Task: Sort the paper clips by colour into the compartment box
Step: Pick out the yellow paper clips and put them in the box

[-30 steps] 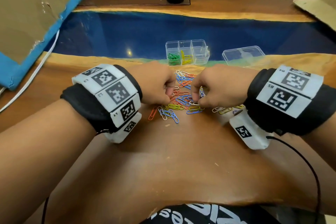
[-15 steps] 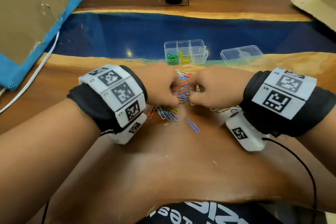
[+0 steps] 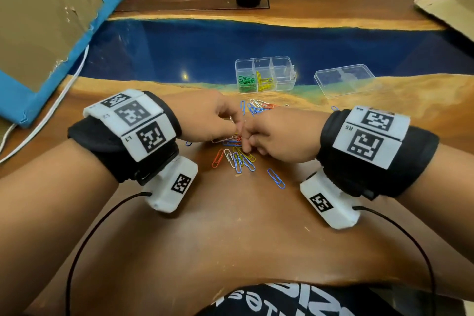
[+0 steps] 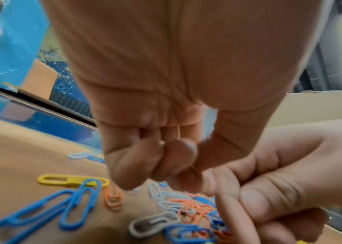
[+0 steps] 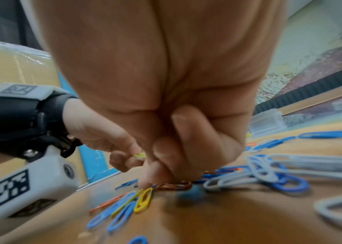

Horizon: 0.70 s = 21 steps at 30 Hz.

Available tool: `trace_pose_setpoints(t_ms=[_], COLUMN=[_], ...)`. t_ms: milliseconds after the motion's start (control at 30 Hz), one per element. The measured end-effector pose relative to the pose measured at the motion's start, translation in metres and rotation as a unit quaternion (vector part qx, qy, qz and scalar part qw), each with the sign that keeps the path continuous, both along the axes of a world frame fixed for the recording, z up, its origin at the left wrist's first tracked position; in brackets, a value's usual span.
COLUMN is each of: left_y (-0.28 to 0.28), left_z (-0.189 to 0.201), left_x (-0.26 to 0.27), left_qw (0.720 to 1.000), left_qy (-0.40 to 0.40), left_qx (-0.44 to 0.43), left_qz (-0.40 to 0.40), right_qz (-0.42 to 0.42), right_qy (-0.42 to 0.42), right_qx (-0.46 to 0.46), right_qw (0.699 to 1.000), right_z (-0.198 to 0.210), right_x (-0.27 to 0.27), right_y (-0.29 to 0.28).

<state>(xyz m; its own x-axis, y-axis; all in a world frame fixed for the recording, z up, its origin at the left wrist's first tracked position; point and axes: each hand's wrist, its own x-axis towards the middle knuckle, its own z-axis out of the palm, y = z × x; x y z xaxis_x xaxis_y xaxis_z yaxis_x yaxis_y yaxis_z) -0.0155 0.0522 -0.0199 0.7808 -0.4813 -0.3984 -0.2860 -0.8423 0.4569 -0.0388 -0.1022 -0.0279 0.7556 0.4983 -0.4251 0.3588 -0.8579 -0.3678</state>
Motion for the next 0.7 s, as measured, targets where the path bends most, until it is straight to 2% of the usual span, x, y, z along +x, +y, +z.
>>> trace_pose_setpoints(t_ms=[200,367,700], left_y=[-0.002,-0.004,-0.008], left_z=[-0.001,-0.005,-0.003], left_x=[-0.002,-0.003,-0.006], left_qw=[0.999,0.994,0.986], left_qy=[0.013,-0.074,-0.090], left_qx=[0.026,0.075,0.116], left_qz=[0.033,-0.020,-0.080], right_qz=[-0.003,-0.017,-0.046], right_qy=[-0.066,-0.077,-0.095], right_qx=[-0.050,-0.090,-0.078], right_qw=[0.997,0.993,0.991], right_z=[0.000,0.000,0.000], right_x=[-0.004,0.002,-0.001], right_y=[0.009,0.007,-0.004])
